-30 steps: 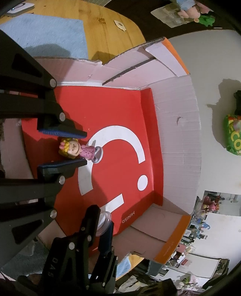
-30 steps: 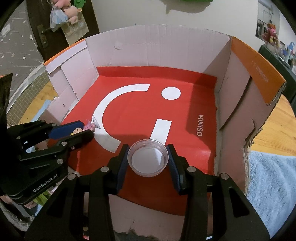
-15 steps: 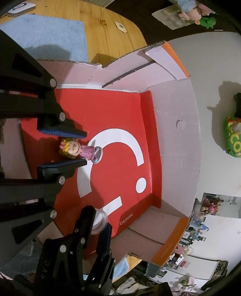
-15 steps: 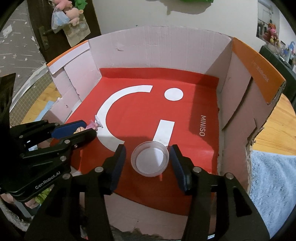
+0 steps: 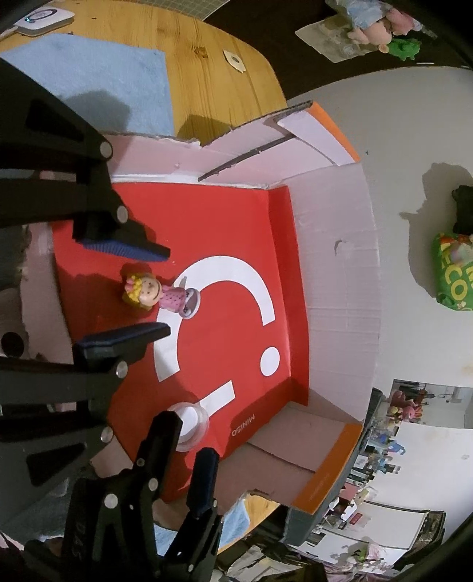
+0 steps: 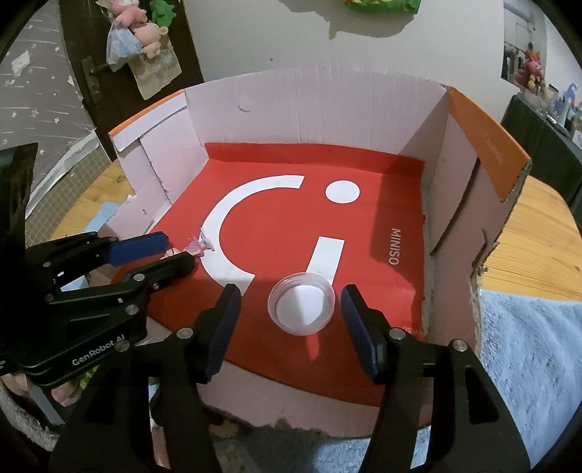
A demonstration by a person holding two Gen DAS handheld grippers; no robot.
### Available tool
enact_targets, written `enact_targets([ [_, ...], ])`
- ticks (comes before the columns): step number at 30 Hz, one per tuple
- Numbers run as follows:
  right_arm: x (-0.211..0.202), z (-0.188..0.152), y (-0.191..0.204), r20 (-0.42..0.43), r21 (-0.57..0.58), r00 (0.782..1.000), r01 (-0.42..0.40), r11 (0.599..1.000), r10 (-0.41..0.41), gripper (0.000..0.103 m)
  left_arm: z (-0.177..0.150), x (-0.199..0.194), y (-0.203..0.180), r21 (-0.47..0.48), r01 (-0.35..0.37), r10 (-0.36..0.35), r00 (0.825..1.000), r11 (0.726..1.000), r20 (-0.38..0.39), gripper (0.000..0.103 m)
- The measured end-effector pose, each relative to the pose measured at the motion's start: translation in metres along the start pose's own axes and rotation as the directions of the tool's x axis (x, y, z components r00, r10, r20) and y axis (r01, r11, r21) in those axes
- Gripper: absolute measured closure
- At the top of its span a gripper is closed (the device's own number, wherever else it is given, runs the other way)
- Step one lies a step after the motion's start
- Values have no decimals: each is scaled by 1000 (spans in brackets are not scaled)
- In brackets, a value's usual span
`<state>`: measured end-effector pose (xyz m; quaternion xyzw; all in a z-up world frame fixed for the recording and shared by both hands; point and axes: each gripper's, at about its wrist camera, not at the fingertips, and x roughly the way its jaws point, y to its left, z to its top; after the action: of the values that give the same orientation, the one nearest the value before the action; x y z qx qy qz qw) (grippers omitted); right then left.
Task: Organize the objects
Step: 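Open the left tool to release the doll on the red floor, then withdraw both tools from the box back toward the items on the towel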
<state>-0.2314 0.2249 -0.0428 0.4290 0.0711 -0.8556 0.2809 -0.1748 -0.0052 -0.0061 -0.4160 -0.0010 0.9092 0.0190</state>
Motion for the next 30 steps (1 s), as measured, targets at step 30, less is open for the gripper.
enact_targets([
  [30, -47, -16, 11, 102, 7, 995, 8, 1000, -8, 18, -13, -43, -1, -8, -33, 34, 996, 999, 77, 25],
])
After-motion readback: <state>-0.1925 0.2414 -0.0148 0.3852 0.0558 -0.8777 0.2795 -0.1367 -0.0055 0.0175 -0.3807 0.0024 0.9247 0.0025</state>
